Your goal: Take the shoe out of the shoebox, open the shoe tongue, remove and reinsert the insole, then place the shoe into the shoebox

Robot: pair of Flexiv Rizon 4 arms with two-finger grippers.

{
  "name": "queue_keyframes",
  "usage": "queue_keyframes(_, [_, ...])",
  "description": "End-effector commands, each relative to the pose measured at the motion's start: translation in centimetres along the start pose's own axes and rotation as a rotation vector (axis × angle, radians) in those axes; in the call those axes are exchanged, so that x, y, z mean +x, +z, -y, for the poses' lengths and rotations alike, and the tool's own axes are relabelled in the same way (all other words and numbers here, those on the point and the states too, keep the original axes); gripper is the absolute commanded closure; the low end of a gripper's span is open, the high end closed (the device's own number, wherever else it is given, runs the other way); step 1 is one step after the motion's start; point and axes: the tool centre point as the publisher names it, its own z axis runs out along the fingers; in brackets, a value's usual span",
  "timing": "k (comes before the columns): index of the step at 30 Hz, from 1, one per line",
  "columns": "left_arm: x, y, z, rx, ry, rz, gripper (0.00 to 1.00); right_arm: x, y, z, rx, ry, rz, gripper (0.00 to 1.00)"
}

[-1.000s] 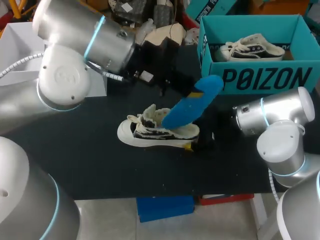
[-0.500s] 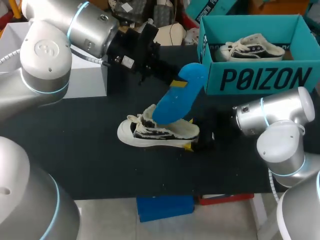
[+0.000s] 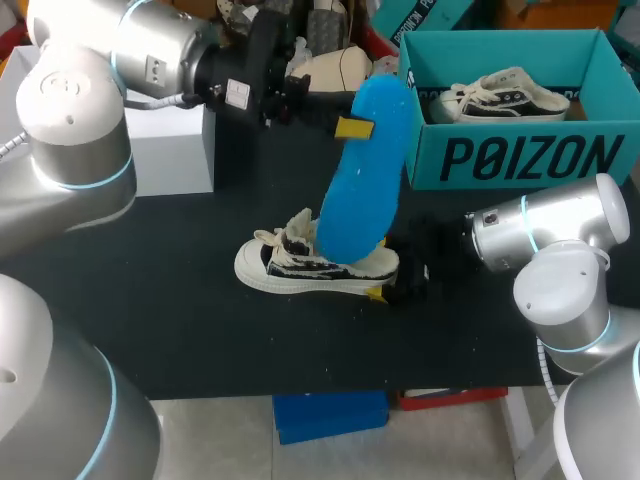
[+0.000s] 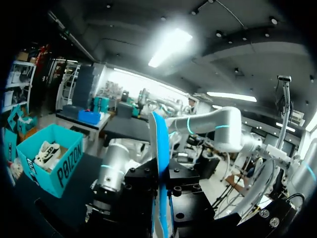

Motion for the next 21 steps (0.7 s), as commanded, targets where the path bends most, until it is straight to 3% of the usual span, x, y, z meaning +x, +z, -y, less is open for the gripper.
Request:
queue_keyframes(1, [1.9, 0.5, 2.0, 0.049, -0.028, 0.028, 1.0, 0.1, 0.1, 0.3, 0.001, 0.001, 0.0, 1.0])
queue_keyframes(4, [3.0, 0.6, 3.7, 0.064, -0.042, 0.051, 1.0, 0.1, 0.1, 0.3, 0.001, 0.001, 0.0, 1.0])
queue_keyframes(5, [3.3, 0.5, 4.2, 0.017, -0.002, 0.1, 1.0, 0.1, 0.1, 0.3, 0.001, 0.001, 0.0, 1.0])
queue_keyframes(8, [4.6, 0.7, 5.4, 0.036, 0.014, 0.117, 1.0, 0.1, 0.1, 0.3, 0.001, 0.001, 0.0, 1.0])
queue_keyframes(12, [6.0, 0.7, 6.8, 0.083, 0.022, 0.097, 1.0, 0.1, 0.1, 0.3, 0.001, 0.001, 0.0, 1.0])
queue_keyframes(15, [7.1, 0.8, 7.7, 0.164, -0.032, 0.005, 1.0, 0.1, 0.1, 0.3, 0.001, 0.001, 0.0, 1.0])
queue_keyframes(21, [8.4, 0.7, 9.0, 0.226, -0.013, -0.007, 1.0, 0.1, 0.1, 0.3, 0.001, 0.001, 0.0, 1.0])
